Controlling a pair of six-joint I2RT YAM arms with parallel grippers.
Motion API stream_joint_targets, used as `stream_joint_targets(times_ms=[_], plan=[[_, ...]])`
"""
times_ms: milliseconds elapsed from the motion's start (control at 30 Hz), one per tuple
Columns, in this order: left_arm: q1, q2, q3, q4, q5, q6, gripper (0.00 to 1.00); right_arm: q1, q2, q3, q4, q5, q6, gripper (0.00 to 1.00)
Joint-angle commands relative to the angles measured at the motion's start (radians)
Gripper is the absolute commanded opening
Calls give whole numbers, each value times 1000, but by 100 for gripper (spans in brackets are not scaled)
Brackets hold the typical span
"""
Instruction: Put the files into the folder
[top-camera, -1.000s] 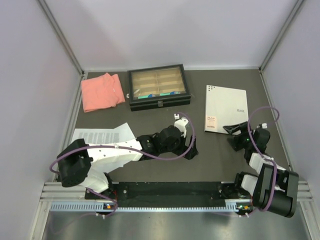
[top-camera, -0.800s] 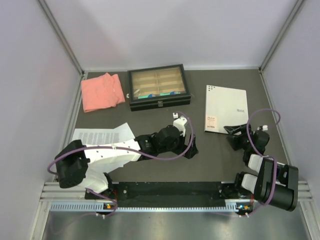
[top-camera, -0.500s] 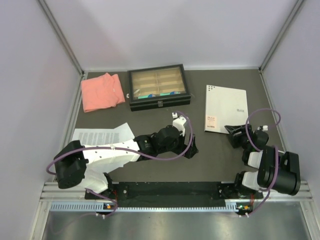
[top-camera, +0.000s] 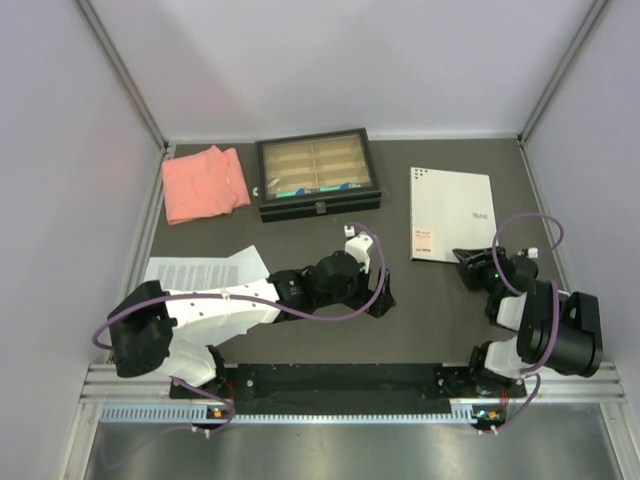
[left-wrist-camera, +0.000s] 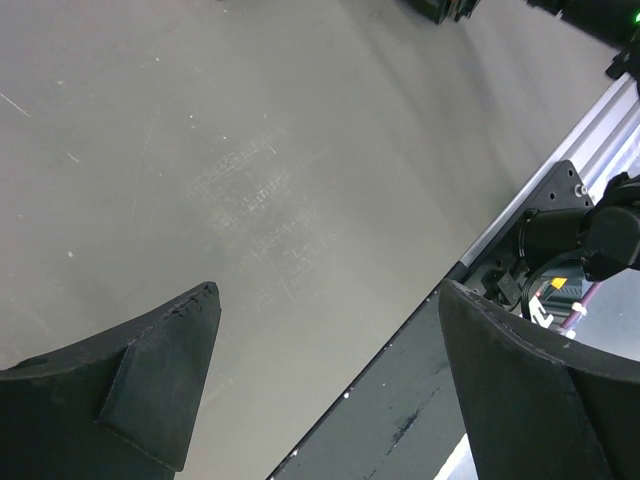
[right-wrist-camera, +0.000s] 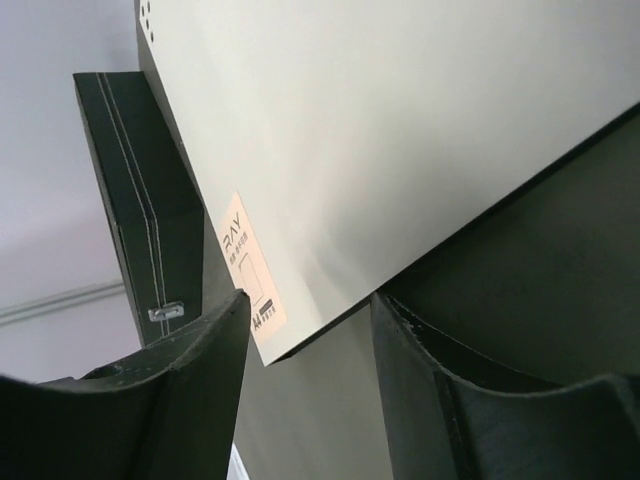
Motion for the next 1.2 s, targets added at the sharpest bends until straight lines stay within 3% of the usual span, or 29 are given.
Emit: stream_joint_targets(times_ms=[0,433,533,633,800,900,933,1033,1167], plan=[[-6,-24,28,-4,-20,6,94,-11,-31,58,-49,52,-29,50],[-6,46,75,-8,14,6,94,-27,207,93,213,19,98,35],[-6,53,84,-11,12,6,94,-28,277,87,314,18,116,22],[-6,57,94,-18,11,8,94,-28,349,115,363,-13,112,0],[-6,42,110,-50,-17,14,94,-33,373,126,481,-62,92,0],[-6,27,130,-91,-45,25,95,-33,289,155,348,-106,-12,0],[-8,20,135,-102,-63,29,95,-33,203,176,187,-117,-55,0],[-5,2,153,-137,-91,48,98,-33,30,211,-93,-96,-202,0],[-5,-18,172,-153,-127,51,99,-33,-139,247,-296,-125,-305,0]])
